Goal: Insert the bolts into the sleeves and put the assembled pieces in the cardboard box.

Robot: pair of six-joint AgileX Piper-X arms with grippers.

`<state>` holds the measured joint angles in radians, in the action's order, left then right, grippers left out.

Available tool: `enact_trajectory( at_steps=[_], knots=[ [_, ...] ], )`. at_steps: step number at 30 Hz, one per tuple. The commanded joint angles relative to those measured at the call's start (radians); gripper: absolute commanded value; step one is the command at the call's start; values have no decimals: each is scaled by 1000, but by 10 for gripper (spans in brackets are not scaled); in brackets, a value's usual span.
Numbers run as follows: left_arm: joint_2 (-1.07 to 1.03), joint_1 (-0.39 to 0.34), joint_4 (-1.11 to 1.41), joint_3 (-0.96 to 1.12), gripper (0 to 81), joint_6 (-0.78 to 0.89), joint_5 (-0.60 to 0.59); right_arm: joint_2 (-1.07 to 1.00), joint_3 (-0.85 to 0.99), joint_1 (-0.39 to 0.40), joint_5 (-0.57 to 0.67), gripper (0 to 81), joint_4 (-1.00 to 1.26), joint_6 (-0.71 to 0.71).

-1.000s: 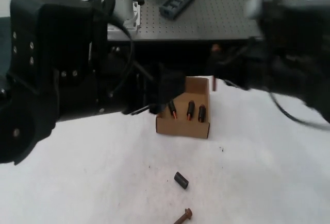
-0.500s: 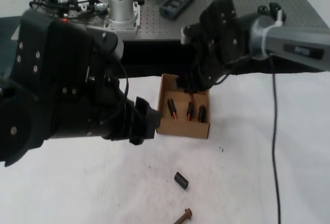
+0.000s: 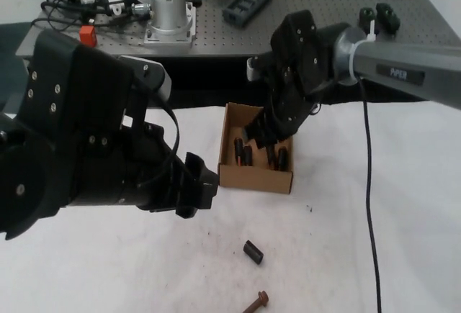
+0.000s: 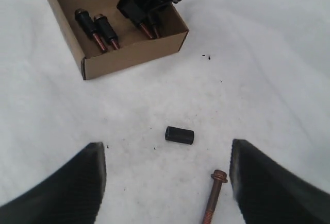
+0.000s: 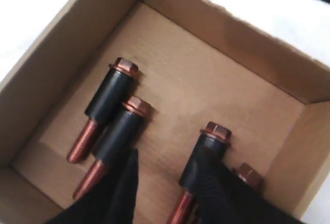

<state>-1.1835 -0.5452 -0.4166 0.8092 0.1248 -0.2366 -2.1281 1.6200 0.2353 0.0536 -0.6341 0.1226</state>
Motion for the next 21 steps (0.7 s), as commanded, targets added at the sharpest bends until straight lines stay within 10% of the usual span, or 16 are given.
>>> enact_trajectory(
  at_steps=[1, 21],
  knots=[
    [7, 3, 2, 1, 495, 11, 8, 80, 5, -1, 75, 348, -91, 12],
    [7, 3, -79, 1, 495, 32, 237, 296, -337, 225, 21, 344, -231, 13]
  ],
)
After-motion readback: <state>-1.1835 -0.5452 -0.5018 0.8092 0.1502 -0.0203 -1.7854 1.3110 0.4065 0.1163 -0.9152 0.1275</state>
